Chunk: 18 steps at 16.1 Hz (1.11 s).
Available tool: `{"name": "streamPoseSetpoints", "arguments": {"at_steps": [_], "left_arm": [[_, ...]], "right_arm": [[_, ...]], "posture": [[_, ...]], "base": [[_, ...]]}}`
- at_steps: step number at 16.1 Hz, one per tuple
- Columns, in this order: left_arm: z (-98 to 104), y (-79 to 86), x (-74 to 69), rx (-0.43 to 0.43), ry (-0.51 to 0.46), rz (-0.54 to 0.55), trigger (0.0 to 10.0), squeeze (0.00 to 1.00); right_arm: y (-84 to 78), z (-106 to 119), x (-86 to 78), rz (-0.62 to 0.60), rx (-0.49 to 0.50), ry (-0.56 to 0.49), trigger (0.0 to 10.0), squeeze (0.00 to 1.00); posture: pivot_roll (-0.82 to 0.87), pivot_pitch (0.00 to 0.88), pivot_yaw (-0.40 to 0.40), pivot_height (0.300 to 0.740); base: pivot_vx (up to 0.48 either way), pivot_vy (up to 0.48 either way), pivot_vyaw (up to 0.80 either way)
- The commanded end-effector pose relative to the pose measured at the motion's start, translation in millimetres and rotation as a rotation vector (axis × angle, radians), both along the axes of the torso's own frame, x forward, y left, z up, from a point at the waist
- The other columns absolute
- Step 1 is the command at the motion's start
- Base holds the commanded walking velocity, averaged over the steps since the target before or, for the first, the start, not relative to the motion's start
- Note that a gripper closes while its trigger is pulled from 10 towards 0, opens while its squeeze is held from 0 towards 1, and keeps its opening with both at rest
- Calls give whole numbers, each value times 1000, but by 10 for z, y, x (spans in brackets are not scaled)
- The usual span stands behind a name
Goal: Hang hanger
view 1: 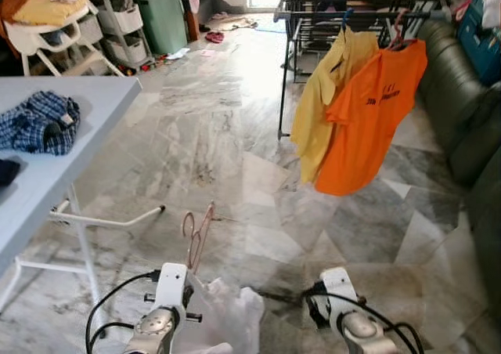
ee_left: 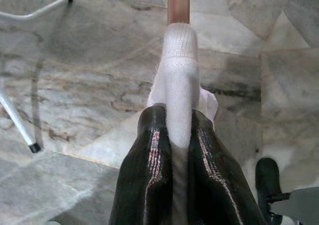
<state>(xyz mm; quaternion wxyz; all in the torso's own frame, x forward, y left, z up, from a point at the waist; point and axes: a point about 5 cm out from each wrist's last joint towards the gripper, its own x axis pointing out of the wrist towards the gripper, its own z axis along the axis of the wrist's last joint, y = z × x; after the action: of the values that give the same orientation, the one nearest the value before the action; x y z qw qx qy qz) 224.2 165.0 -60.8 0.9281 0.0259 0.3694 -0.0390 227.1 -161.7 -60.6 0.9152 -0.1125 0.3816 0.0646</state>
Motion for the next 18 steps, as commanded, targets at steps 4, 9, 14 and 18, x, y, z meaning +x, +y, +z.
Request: {"name": "streamPoseSetpoints", "arguments": {"at_steps": [4,9,14,18], "left_arm": [[-72,165,-138,11,39,99,10000,0],[-109,206,-211,47,70,37,10000,0],[91,-5,93,-8,-61,-186,10000,0],[490,34,503,-56,-288,-257,10000,0]], "right_arm": [[162,20,50,125,-27,10,10000,0],[261,-14,1,137,-12,26,10000,0],[109,29,51,67,68,7,10000,0],[53,204,273,144,62,-78,10000,0]], "posture": [[-70,0,1,740],[-74,0,30,740],[-92,0,62,740],[-99,0,76,740]], "base": [[0,0,0],[0,0,0],[0,0,0],[0,0,0]]}}
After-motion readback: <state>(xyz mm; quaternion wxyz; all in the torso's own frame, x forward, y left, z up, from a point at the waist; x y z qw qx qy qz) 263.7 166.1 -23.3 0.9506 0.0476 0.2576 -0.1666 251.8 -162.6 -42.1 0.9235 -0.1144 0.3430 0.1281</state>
